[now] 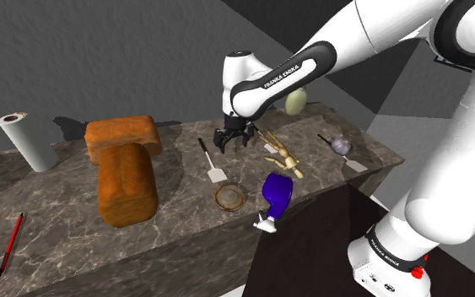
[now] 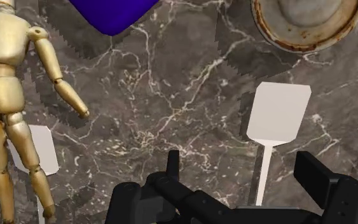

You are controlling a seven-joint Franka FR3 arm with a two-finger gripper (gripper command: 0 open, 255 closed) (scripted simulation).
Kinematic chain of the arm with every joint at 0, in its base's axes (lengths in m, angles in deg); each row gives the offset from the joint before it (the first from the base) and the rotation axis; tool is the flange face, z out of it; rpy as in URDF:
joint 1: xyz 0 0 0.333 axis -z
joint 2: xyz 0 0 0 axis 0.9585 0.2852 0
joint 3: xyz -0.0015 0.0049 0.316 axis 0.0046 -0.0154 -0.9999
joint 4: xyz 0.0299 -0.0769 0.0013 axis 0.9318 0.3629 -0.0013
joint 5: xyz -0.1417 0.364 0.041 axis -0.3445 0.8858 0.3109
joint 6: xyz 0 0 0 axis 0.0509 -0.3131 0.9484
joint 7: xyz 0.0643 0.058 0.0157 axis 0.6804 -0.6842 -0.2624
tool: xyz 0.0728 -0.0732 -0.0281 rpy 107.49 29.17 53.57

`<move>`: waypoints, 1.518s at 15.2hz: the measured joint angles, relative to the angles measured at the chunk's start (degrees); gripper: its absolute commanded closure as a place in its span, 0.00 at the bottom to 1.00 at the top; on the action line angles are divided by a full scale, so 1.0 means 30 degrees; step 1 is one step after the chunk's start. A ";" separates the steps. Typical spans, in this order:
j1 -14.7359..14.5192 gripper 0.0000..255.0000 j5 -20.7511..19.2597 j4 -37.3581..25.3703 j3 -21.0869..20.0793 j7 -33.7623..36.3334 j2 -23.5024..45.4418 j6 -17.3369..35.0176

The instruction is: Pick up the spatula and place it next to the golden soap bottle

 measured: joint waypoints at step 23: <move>-0.1944 0.00 -0.2550 -0.7346 0.1497 0.3329 0.8398 0.2309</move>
